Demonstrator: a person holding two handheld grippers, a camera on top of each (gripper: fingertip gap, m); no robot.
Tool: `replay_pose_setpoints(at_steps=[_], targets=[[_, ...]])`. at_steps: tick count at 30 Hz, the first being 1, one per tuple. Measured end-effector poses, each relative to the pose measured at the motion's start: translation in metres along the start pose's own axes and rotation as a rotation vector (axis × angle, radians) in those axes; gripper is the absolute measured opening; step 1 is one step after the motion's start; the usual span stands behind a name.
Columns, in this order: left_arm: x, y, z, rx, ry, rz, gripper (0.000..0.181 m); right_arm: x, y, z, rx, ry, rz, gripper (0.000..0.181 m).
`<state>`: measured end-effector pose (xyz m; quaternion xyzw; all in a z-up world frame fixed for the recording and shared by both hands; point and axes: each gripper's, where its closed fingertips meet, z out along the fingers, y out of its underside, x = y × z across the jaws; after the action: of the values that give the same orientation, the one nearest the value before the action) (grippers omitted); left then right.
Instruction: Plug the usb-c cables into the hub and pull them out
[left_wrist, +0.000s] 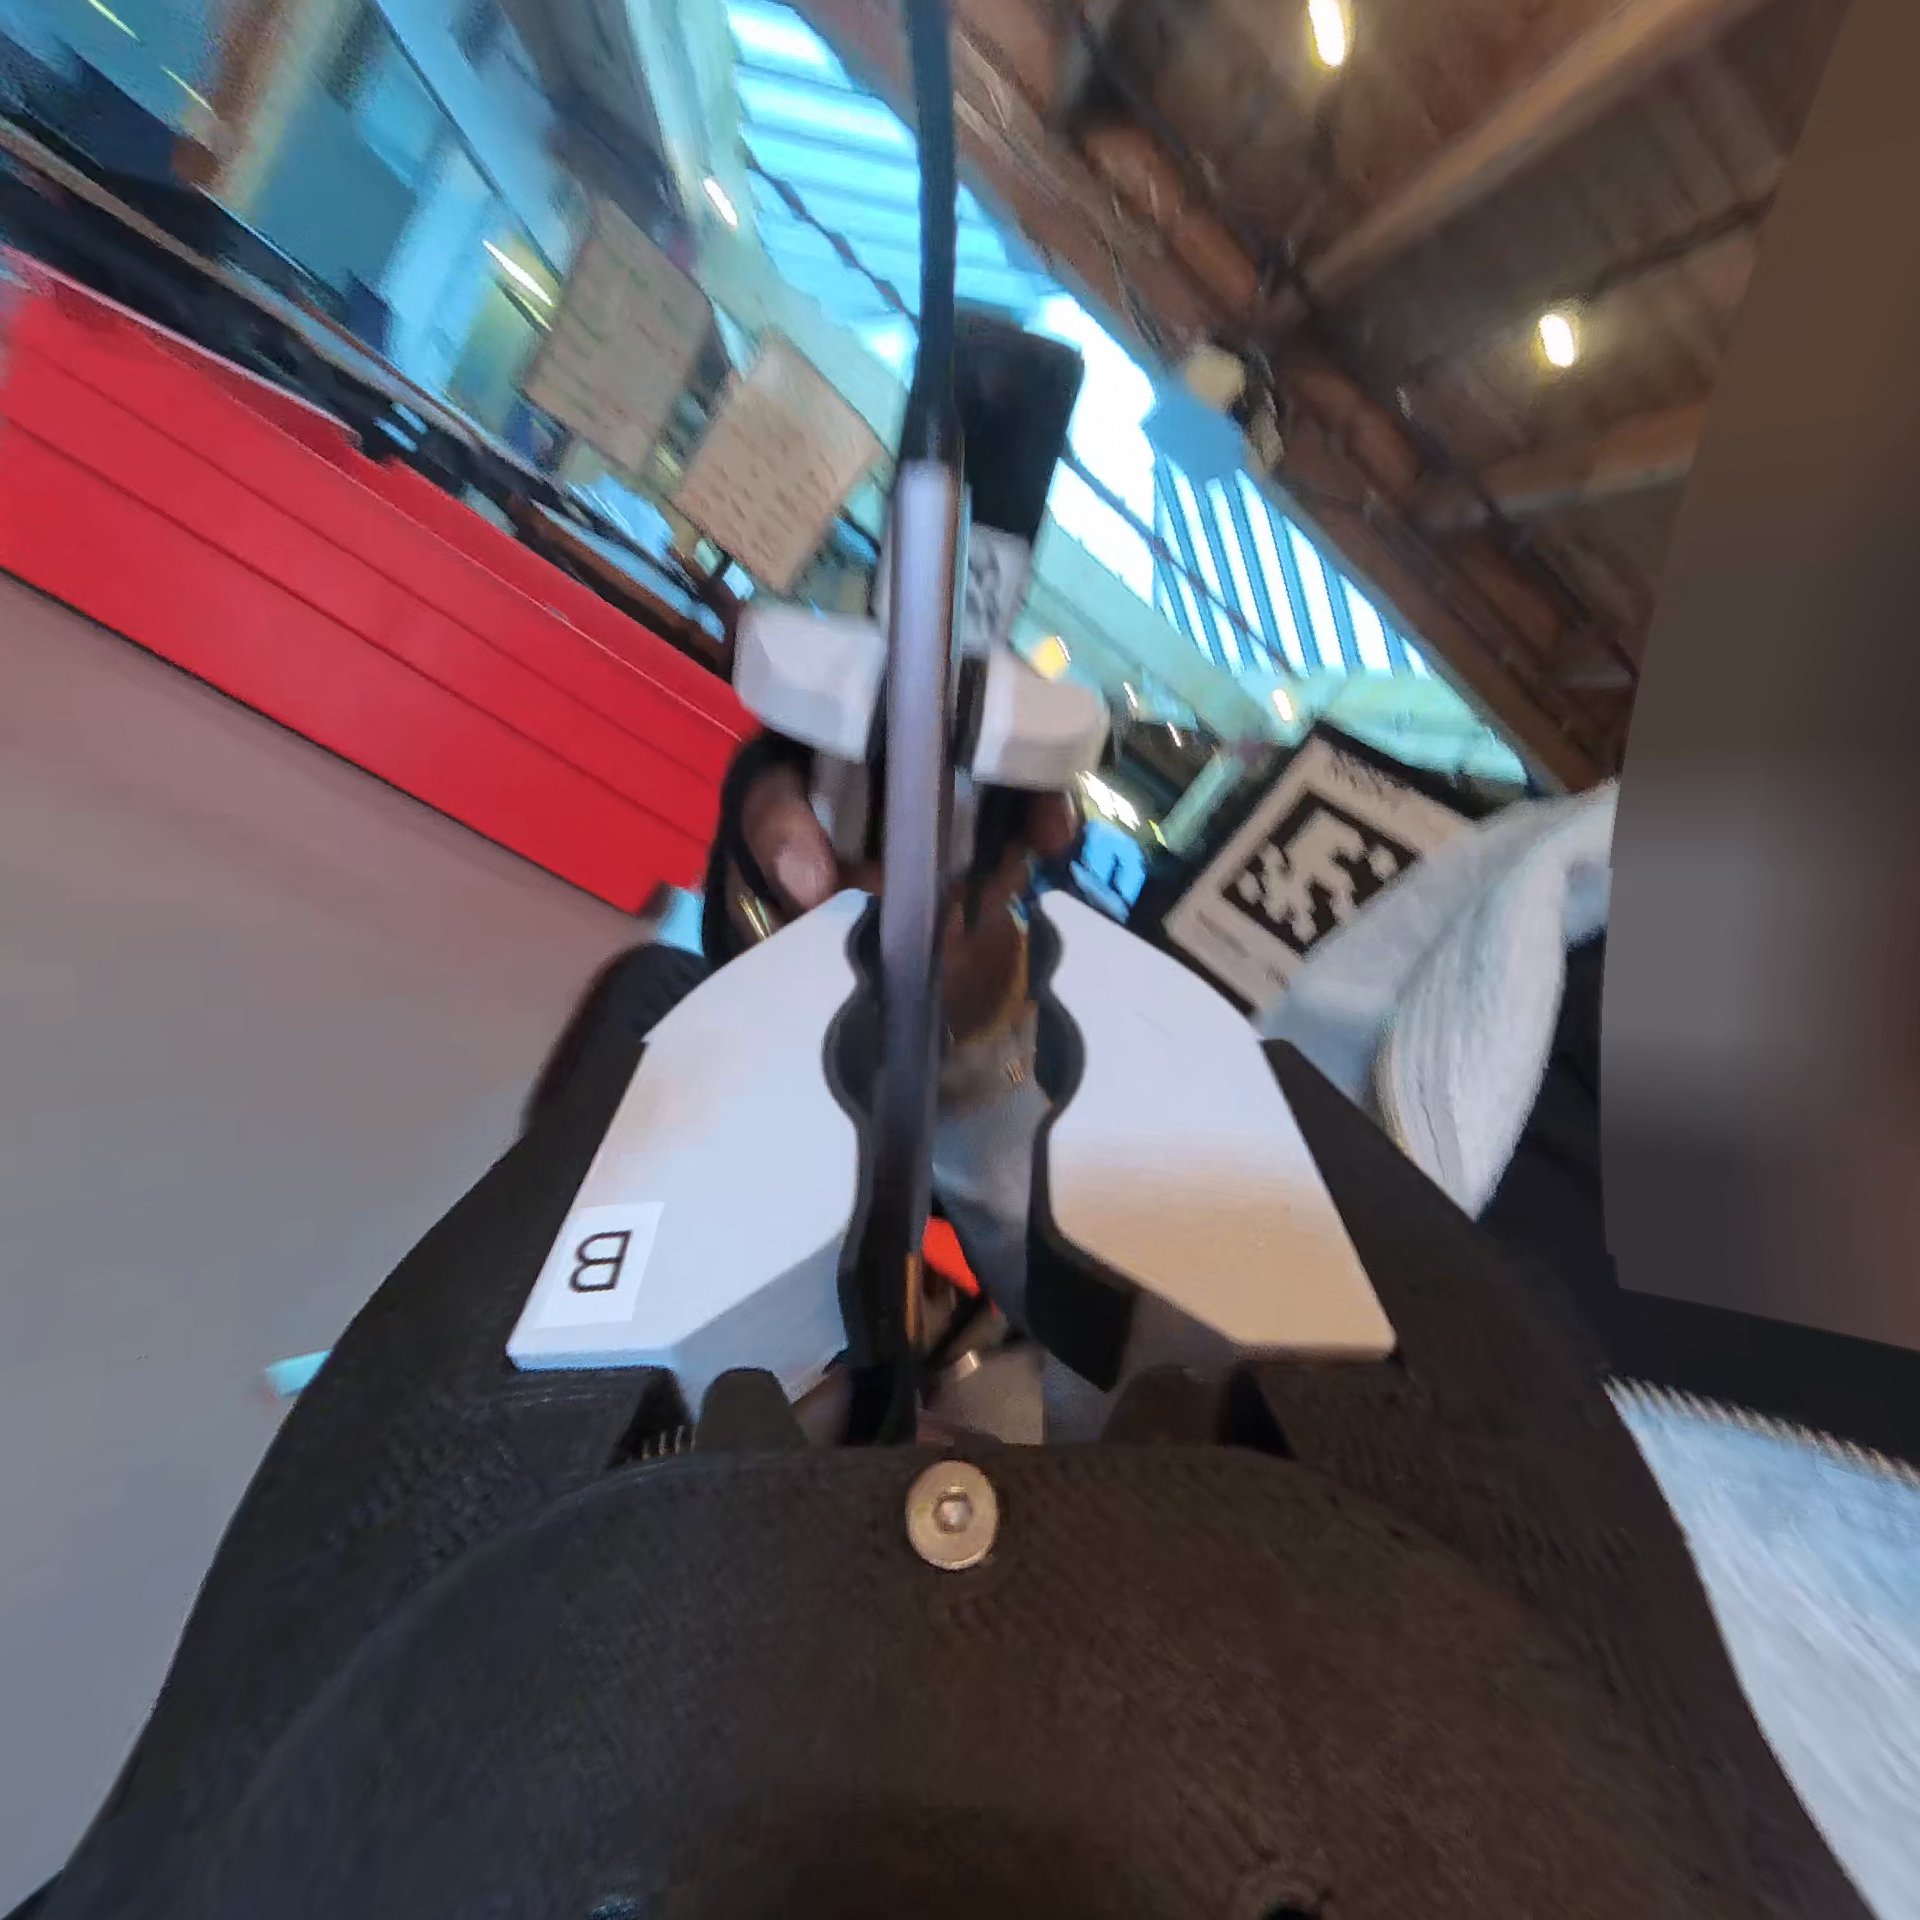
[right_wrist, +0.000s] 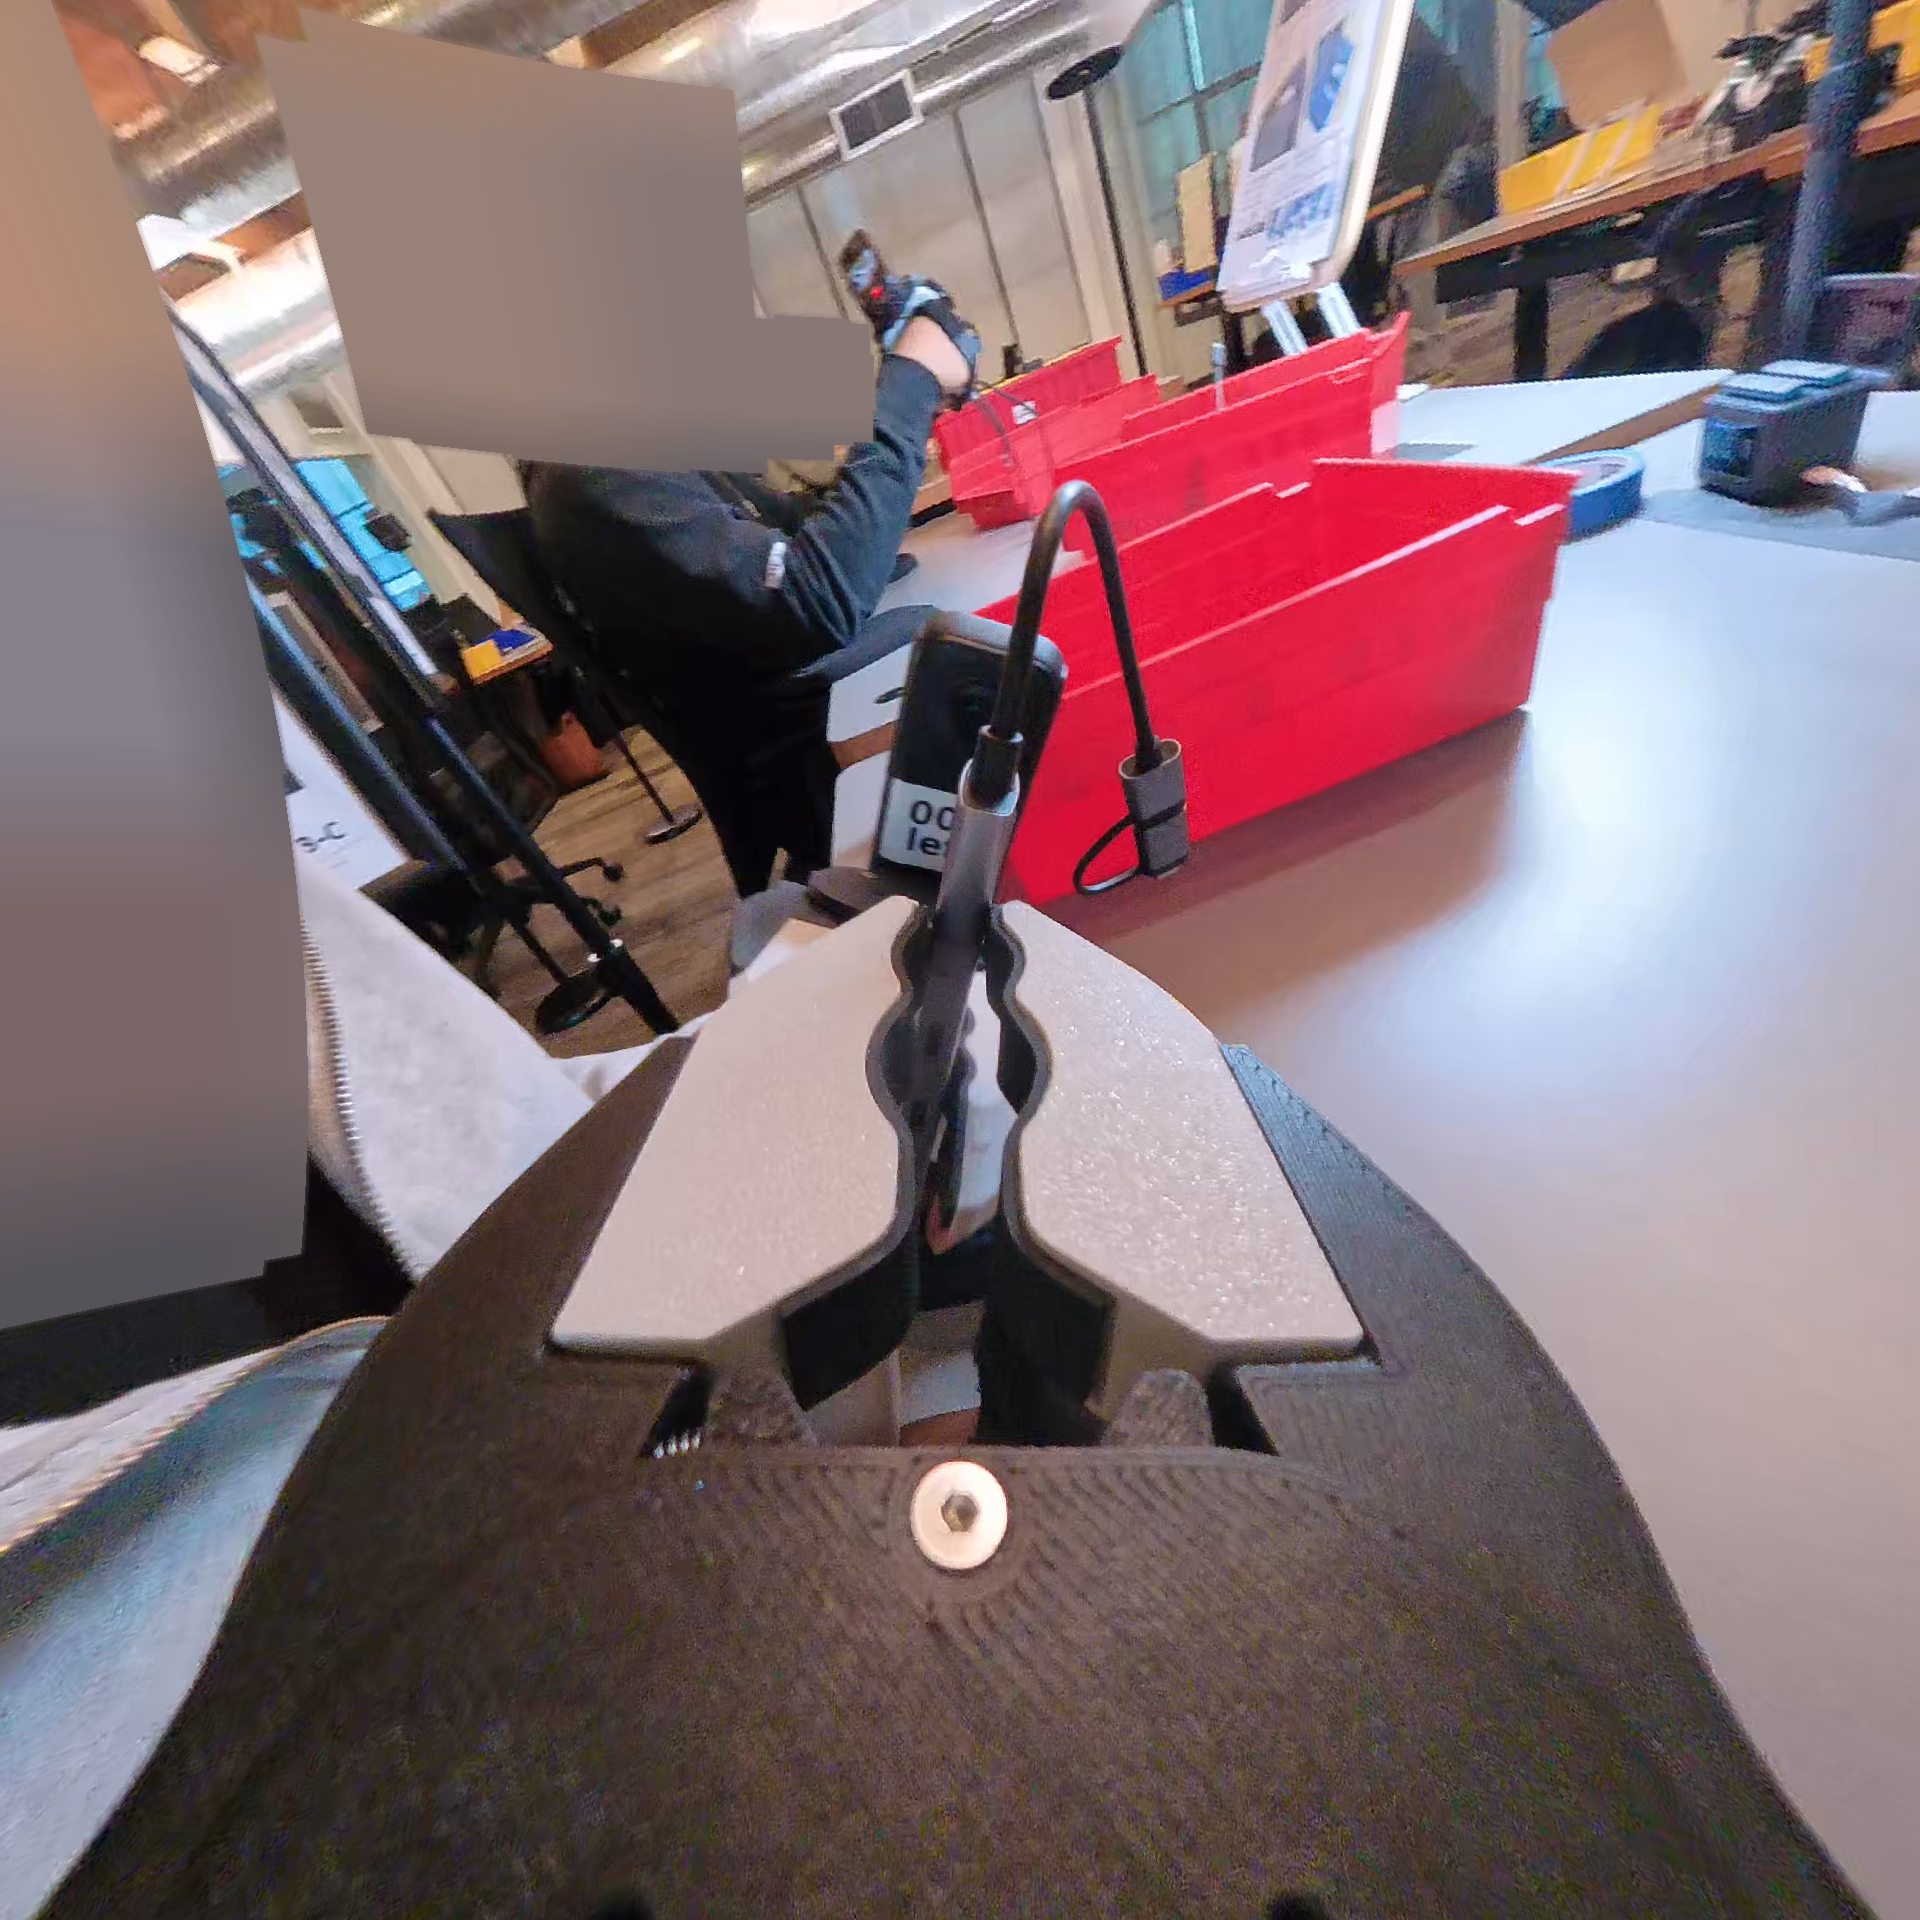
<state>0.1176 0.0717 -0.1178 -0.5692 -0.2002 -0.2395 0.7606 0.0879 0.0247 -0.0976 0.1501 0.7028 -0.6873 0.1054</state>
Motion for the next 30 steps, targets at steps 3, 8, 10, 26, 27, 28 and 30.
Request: replay_pose_setpoints(at_steps=[3, 8, 10, 26, 27, 28, 30], targets=[[0.005, 0.009, 0.004, -0.065, 0.026, 0.013, 0.025, -0.009, -0.008, -0.003, -0.026, -0.048, -0.005, 0.009], [0.008, -0.003, 0.003, 0.010, 0.005, 0.104, 0.008, -0.009, -0.018, -0.001, 0.022, -0.020, -0.090, 0.035], [0.008, -0.033, -0.009, 0.195, -0.013, 0.122, 0.007, 0.000, -0.018, -0.002, 0.073, 0.052, -0.111, 0.056], [-0.011, -0.075, -0.051, 0.472, -0.171, 0.177, 0.011, 0.006, 0.021, 0.034, 0.071, 0.056, -0.033, 0.007], [-0.012, -0.074, -0.052, 0.476, -0.190, 0.188, 0.014, 0.005, 0.020, 0.034, 0.076, 0.043, -0.018, 0.007], [-0.013, -0.074, -0.054, 0.478, -0.193, 0.188, 0.016, 0.004, 0.020, 0.034, 0.080, 0.033, 0.001, 0.007], [-0.007, -0.074, -0.052, 0.472, -0.139, 0.166, 0.020, 0.003, 0.021, 0.037, 0.088, 0.008, 0.033, 0.007]])
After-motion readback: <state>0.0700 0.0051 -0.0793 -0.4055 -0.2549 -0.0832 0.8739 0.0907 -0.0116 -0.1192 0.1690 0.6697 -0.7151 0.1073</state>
